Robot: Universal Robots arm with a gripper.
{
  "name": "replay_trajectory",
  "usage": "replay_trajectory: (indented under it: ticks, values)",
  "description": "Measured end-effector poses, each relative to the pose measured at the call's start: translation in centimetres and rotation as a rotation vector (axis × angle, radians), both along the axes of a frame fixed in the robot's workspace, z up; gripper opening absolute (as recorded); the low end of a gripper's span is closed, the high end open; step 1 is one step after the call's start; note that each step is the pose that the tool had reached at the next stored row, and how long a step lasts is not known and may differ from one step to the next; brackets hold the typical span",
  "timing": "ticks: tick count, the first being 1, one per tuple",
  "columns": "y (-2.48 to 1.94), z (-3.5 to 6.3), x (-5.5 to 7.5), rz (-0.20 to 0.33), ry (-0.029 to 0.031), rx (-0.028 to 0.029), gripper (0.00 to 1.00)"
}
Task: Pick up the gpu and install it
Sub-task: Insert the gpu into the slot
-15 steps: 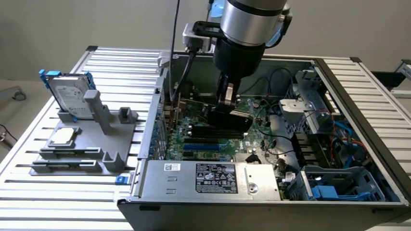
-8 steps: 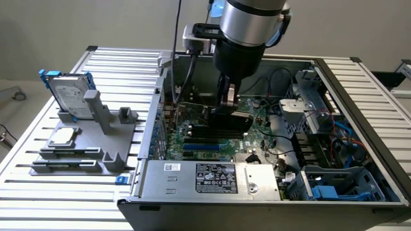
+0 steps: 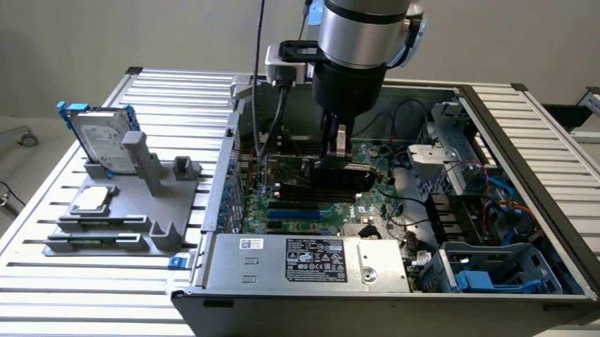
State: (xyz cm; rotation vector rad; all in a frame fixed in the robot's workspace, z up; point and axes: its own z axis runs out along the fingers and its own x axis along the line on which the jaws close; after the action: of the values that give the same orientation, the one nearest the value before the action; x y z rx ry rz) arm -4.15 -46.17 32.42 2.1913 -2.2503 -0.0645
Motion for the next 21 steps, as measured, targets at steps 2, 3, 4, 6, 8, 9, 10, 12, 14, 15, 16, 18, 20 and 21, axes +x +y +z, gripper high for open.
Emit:
replay_trajectory:
  ticks: [2,3,4,6,8,9,10,12,14,15,16,18,20,21]
  values:
    - [0.00,-0.27,-0.5,0.003,-0.0065,-0.0002,0.26]
    - [0.00,-0.44,-0.8,0.004,-0.0085,-0.0001,0.26]
    - [0.00,-0.61,-1.1,0.005,-0.0098,-0.0002,0.26]
    - [0.00,-0.97,-1.7,0.007,-0.0114,-0.0001,0.26]
    - [-0.01,-1.34,-2.2,0.012,-0.0121,-0.0002,0.26]
    - [-0.01,-1.52,-2.3,0.016,-0.0121,-0.0001,0.26]
    - [-0.01,-1.70,-2.4,0.020,-0.0121,-0.0001,0.26]
    - [-0.07,-2.05,-2.6,0.028,-0.0121,0.0001,0.26]
    - [-0.14,-2.41,-2.7,0.034,-0.0121,0.0000,0.26]
    - [-0.15,-2.59,-2.9,0.037,-0.0121,0.0000,0.26]
    - [-0.16,-2.76,-3.1,0.038,-0.0121,0.0000,0.26]
    - [-0.17,-3.12,-3.4,0.040,-0.0125,0.0001,0.26]
    - [-0.17,-3.22,-3.5,0.043,-0.0126,-0.0001,0.26]
    - [-0.17,-3.22,-3.5,0.044,-0.0125,-0.0001,0.26]
